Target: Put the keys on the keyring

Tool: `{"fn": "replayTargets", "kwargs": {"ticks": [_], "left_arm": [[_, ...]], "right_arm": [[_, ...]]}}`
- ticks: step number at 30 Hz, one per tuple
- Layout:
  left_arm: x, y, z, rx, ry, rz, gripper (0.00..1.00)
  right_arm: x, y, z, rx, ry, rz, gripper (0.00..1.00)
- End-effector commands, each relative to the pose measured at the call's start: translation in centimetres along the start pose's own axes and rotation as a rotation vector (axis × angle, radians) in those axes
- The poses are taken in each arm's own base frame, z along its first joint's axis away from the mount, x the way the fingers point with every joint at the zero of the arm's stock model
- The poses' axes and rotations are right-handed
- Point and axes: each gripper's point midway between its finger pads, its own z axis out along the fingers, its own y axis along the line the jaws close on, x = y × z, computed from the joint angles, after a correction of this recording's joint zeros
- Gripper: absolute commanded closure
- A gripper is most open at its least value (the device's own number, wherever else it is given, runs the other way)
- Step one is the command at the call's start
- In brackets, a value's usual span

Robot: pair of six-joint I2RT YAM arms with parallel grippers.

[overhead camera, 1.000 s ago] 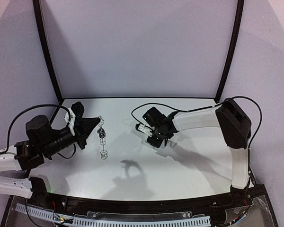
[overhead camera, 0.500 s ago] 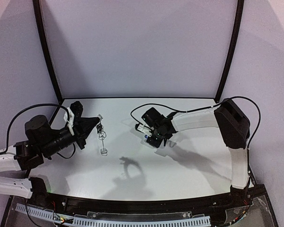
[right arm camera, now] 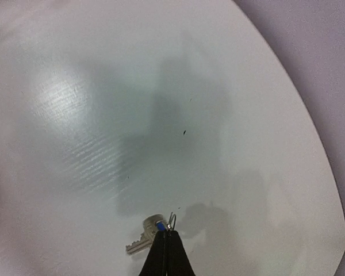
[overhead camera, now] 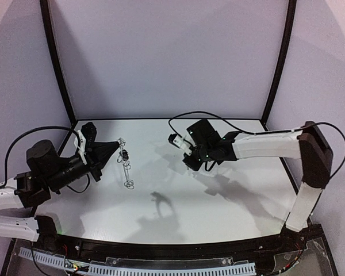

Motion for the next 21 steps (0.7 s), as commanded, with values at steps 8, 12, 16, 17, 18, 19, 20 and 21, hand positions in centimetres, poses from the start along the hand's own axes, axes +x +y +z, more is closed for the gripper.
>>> {"fn": "replayTargets", "kwargs": {"ticks": [8, 12, 16, 17, 18, 19, 20, 21], "left_arm": [[-1.5, -1.3, -0.1, 0.088, -0.052, 0.032, 0.99], [-1.9, -2.4, 0.0, 0.157, -0.049, 0.054, 0.99], [-2.3, -3.8, 0.2, 0.246, -0.040, 0.062, 0.99], [-2.1, -4.4, 0.3, 0.280, -0.026, 0.061, 0.99], [-1.9, -4.8, 0.5, 0.307, -0.008, 0.059, 0.99], [-1.9, -5.2, 0.6, 0.329, 0.008, 0.059, 0.99], [-1.8, -5.5, 0.7, 0.348, 0.020, 0.057, 0.99], [-1.7, -5.9, 0.9, 0.374, 0.032, 0.053, 0.99]], "right_arm": [[-7.9, 1.6, -10.8, -0.168, -0.556, 0.001, 1.00], [-8.8, 3.0, -14.7, -0.261, -0.694, -0.046, 1.00], [-9.5, 5.1, -19.5, -0.406, -0.856, -0.112, 1.00], [-9.5, 5.5, -20.5, -0.437, -0.883, -0.127, 1.00], [-9.6, 6.0, -21.6, -0.473, -0.913, -0.143, 1.00], [-9.6, 6.5, -22.6, -0.516, -0.939, -0.161, 1.00], [-9.5, 7.2, -23.6, -0.566, -0.965, -0.181, 1.00], [-9.5, 7.6, -24.5, -0.605, -0.989, -0.195, 1.00]]}}
